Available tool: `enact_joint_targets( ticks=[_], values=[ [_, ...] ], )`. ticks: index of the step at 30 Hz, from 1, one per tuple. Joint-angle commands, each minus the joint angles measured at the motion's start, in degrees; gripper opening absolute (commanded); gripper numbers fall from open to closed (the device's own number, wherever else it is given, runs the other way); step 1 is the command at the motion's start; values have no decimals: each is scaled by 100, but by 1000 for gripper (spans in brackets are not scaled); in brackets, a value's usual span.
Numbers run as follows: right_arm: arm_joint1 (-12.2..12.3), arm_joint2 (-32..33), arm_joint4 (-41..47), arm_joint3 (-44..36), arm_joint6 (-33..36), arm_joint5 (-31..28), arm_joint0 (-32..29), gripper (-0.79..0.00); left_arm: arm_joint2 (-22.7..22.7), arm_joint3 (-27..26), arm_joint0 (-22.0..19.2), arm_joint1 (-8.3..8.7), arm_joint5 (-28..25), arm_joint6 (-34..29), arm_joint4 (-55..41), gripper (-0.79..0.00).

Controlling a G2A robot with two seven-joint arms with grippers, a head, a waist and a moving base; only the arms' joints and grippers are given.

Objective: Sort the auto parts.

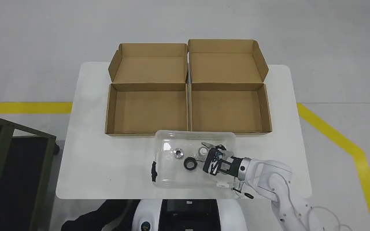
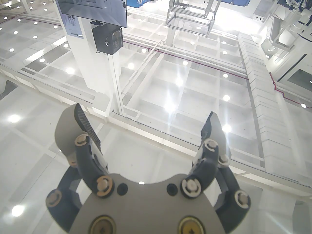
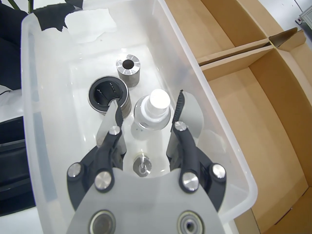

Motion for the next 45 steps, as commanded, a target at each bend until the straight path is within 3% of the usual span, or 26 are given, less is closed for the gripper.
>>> enact_joint_targets(
  ticks=[1, 5, 7, 10, 22, 30, 38, 45],
  values=[
    [2, -38, 28, 36, 19, 9, 29, -372, 0, 0, 0, 0, 0, 0, 0, 0],
    [9, -86, 92, 90, 10, 52, 75, -428, 0, 0, 0, 0, 0, 0, 0, 0],
    [15, -102, 108, 92, 5, 55, 91, -523, 0, 0, 0, 0, 0, 0, 0, 0],
    [26, -102, 140, 81, 5, 70, 105, -785, 0, 0, 0, 0, 0, 0, 0, 0],
    [120, 214, 371, -460, 144, -143, 110, -785, 0, 0, 0, 0, 0, 0, 0, 0],
    [166, 483, 1198, -964, 191, -223, 111, -785, 0, 0, 0, 0, 0, 0, 0, 0],
    [131, 338, 2081, -1098, 116, 399, 213, -785, 0, 0, 0, 0, 0, 0, 0, 0],
    [42, 122, 3656, -918, -285, 1144, 407, -785, 0, 0, 0, 0, 0, 0, 0, 0]
  ],
)
